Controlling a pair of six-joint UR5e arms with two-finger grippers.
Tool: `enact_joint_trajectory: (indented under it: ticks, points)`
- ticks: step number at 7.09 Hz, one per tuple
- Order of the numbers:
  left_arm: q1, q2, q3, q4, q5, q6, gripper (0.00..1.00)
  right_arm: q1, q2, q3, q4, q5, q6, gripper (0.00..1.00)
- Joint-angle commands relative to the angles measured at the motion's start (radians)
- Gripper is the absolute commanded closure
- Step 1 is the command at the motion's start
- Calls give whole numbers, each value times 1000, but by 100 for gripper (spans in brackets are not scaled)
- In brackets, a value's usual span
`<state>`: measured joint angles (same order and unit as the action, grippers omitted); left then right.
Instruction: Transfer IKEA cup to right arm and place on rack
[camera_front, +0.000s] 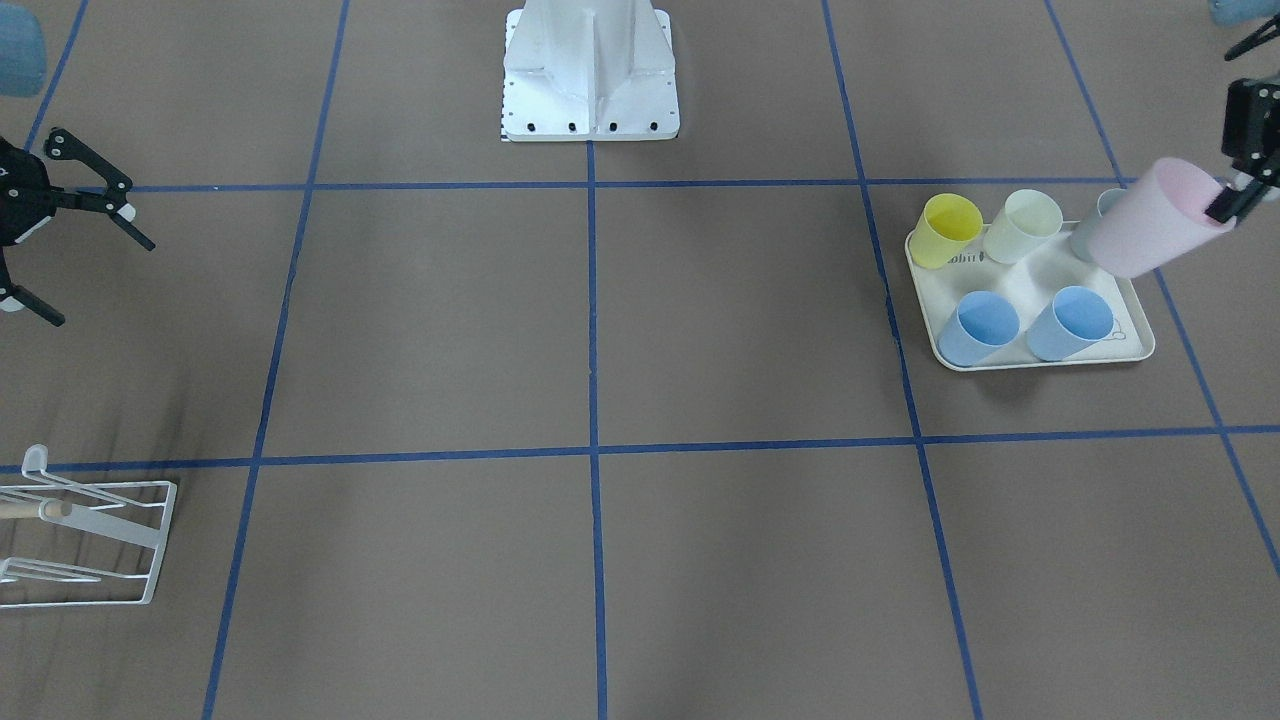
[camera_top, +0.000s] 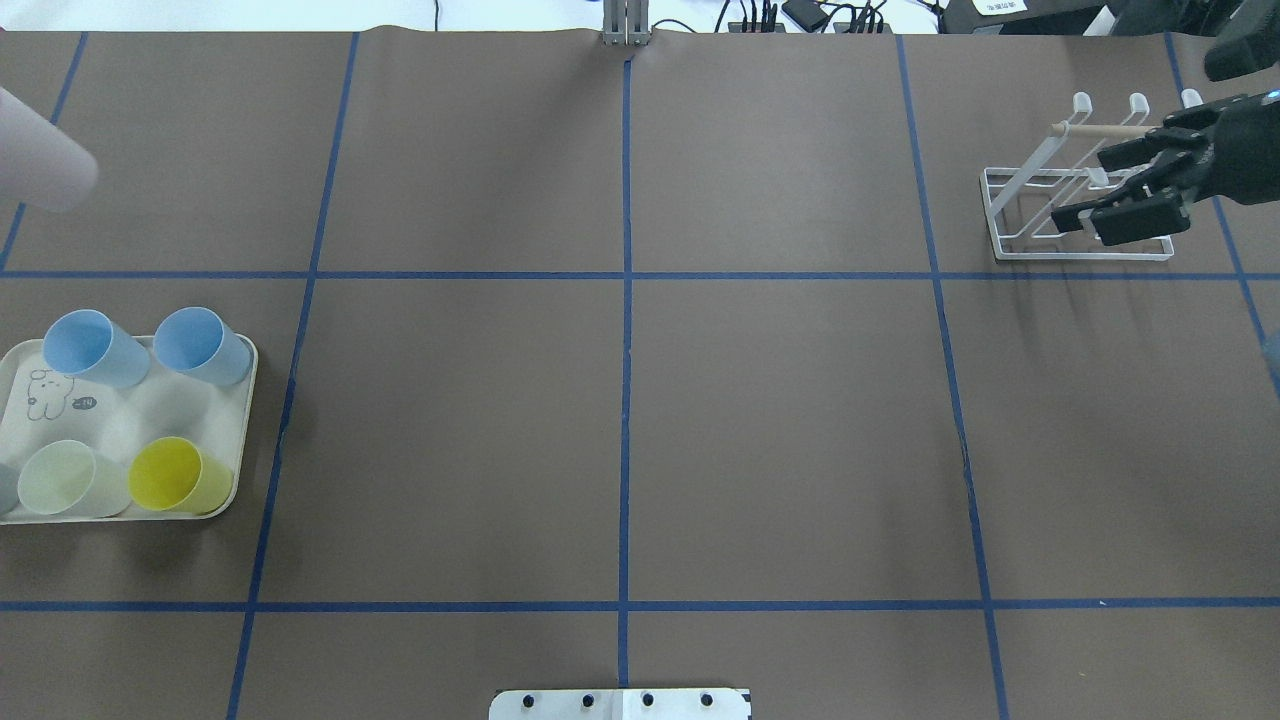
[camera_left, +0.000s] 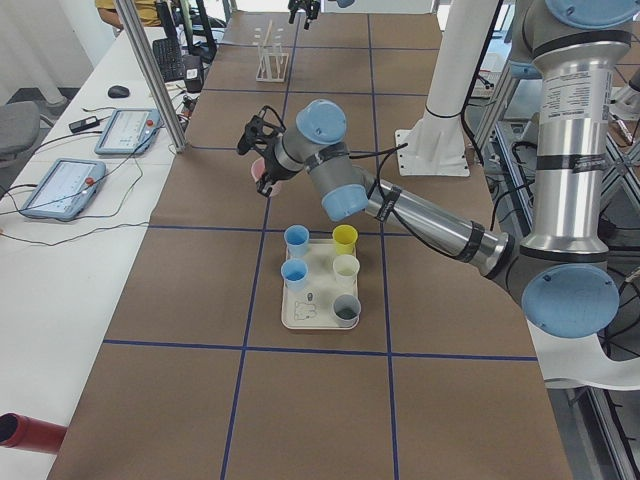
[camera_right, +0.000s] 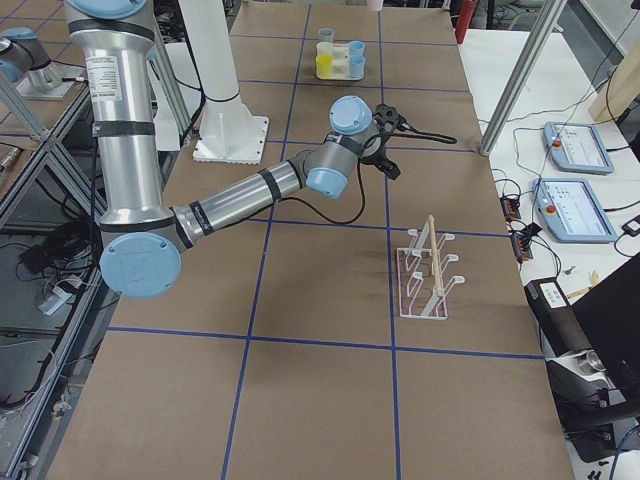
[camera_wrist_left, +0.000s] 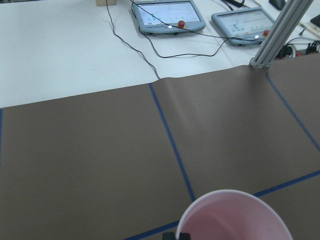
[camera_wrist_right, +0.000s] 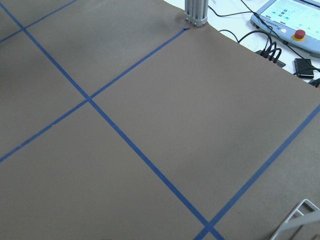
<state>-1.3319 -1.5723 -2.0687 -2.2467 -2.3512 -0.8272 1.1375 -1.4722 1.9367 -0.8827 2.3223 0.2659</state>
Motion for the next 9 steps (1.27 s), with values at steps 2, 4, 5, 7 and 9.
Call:
enact_joint_trajectory:
  ticks: [2, 4, 5, 7, 9]
  points:
    - [298, -206, -70, -54, -5, -553, 100, -167, 152, -5, 4, -44, 53, 3]
    - [425, -293, -47, -173, 1, -727, 100, -296, 191, -10, 84, -160, 58, 8]
    - [459, -307, -45, -185, 66, -760, 100, -388, 191, -12, 159, -288, 58, 6]
    - [519, -337, -15, -195, 159, -782, 100, -545, 229, -10, 197, -461, 58, 2]
    - [584, -394, 27, -200, 191, -816, 100, -684, 291, -16, 198, -643, 58, 2]
